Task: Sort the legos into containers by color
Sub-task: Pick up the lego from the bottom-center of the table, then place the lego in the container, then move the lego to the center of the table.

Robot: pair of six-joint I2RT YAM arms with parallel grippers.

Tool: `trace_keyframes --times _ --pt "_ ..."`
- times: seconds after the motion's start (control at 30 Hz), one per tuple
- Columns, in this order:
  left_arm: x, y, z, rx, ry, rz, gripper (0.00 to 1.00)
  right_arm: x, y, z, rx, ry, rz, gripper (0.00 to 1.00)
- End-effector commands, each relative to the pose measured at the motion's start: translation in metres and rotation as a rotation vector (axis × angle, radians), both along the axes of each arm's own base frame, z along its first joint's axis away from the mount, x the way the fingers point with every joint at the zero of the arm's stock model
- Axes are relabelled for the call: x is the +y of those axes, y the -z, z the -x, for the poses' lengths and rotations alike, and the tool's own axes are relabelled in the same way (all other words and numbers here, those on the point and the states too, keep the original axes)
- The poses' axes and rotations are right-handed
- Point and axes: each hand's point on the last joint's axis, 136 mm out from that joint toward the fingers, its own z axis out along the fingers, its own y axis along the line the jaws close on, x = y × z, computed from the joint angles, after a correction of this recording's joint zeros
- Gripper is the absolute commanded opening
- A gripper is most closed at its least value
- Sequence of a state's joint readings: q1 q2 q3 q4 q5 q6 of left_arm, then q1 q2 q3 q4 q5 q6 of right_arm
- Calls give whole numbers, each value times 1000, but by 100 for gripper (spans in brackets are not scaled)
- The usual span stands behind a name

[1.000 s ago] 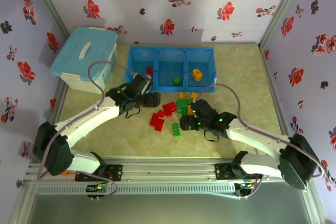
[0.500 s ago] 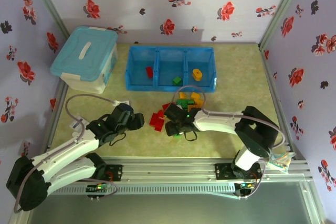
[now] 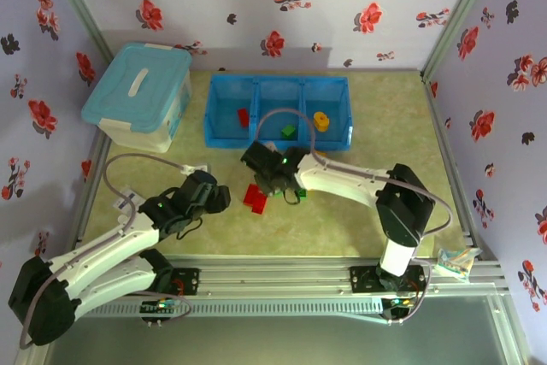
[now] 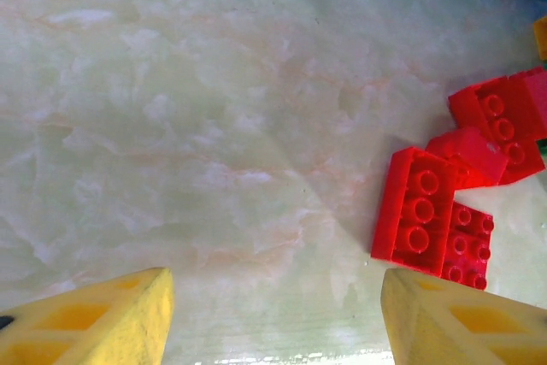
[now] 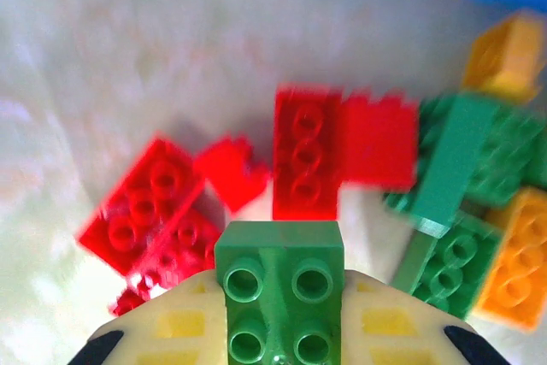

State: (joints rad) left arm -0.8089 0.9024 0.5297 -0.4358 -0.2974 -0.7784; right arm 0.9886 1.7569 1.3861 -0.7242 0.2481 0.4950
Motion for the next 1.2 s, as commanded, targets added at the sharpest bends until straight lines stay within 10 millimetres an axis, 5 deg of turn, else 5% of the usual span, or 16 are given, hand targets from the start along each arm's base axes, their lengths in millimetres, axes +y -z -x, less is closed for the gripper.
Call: trace_keyframes --times 0.0,0.13,0.33,0.4,0.43,0.5,0.53,0.67,0.83,1.17 --pt "0 -14 5 -67 33 -68 65 -22 -31 -54 -71 25 55 21" --pt "-19 -16 15 -93 92 -59 65 -23 -39 -120 -90 62 24 21" --pt "-40 -6 30 -91 130 -66 65 -33 -12 -188 -30 130 7 21" --pt "-47 -3 32 -85 145 -69 68 -34 -12 -198 -35 139 9 29" --pt "-49 -2 31 -82 146 -71 72 -35 -16 -200 -39 143 10 42" --pt "-53 -1 30 -77 146 -76 77 -31 -32 -196 -37 131 -19 80" --pt "-56 -1 29 -76 152 -79 78 -30 -45 -193 -58 128 -33 85" --pt "-71 0 22 -57 186 -53 79 -28 -96 -166 -168 101 -88 87" --pt "-82 19 9 67 233 80 74 -40 -127 -126 -236 86 -129 87" --pt "-82 50 -23 194 238 25 58 -80 -87 -69 -207 147 -191 85"
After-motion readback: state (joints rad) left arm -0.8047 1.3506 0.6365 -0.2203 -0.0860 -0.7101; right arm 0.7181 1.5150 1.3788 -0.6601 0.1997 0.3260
